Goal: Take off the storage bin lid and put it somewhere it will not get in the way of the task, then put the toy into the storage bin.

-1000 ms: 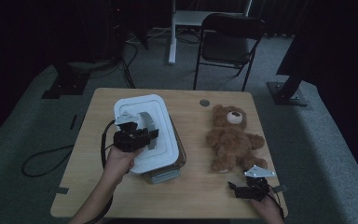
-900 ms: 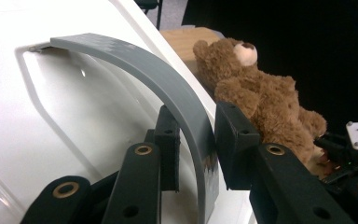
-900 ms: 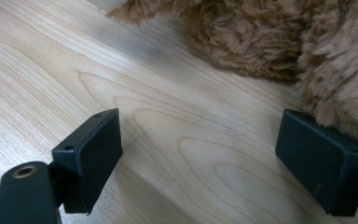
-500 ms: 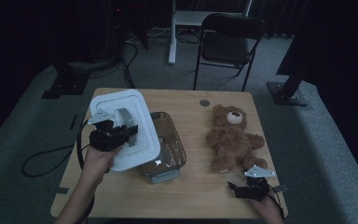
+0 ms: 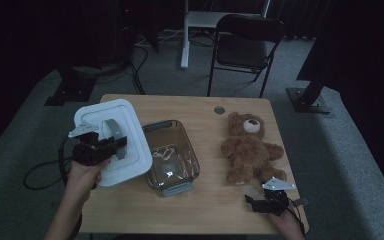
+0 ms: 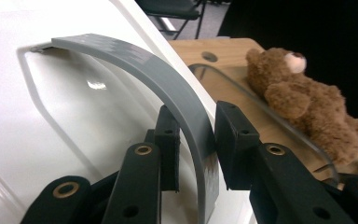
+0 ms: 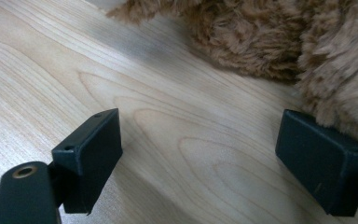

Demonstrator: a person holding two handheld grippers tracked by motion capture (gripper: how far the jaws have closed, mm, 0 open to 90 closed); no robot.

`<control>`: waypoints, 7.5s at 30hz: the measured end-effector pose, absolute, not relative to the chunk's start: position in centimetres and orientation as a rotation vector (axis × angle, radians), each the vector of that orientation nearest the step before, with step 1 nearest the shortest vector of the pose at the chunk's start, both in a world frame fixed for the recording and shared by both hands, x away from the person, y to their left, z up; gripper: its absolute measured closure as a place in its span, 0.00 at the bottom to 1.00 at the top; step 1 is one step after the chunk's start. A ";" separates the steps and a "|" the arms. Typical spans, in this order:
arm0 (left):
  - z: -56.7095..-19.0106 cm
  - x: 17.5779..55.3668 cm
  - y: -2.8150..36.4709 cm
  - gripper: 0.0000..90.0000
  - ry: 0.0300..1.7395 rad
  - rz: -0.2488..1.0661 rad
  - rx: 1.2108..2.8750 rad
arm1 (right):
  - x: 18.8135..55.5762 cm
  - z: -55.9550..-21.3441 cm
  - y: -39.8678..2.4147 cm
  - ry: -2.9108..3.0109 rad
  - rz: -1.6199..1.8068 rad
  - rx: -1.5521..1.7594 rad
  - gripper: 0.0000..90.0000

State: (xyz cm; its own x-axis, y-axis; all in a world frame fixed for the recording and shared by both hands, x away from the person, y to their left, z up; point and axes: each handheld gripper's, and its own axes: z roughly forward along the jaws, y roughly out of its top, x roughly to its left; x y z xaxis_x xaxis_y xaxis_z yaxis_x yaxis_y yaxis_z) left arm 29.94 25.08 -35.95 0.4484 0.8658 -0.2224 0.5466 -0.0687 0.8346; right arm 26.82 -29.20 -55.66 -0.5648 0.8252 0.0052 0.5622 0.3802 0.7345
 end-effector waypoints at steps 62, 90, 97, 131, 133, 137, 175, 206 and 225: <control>-49.7 35.2 31.5 0.81 1.347 0.163 1.826 | 26.8 -55.7 -29.2 2.281 1.001 1.211 0.15; -51.4 36.3 31.7 0.68 1.423 0.186 1.830 | 26.8 -55.7 -29.2 2.281 1.001 1.210 0.15; -50.7 35.8 31.7 0.57 1.416 0.226 1.832 | 26.8 -55.7 -29.2 2.281 1.001 1.210 0.15; -47.0 30.0 31.8 0.01 1.285 0.419 1.840 | 26.8 -55.7 -29.2 2.284 1.000 1.206 0.15; -47.0 29.4 31.6 0.01 1.273 0.441 1.845 | 26.8 -55.7 -29.2 2.285 1.003 1.202 0.15; -47.3 28.1 31.5 0.01 1.262 0.483 1.859 | 26.8 -55.7 -29.2 2.284 1.005 1.203 0.15; -53.3 22.9 34.0 0.01 1.403 0.745 1.837 | 26.8 -55.7 -29.2 2.285 1.001 1.203 0.14; -55.5 23.4 34.5 0.01 1.436 0.614 1.945 | 26.8 -55.3 -29.4 2.340 0.962 1.192 0.15; -55.3 23.3 34.8 0.01 1.450 0.638 1.923 | 26.8 -48.7 -31.6 2.135 1.146 1.255 0.16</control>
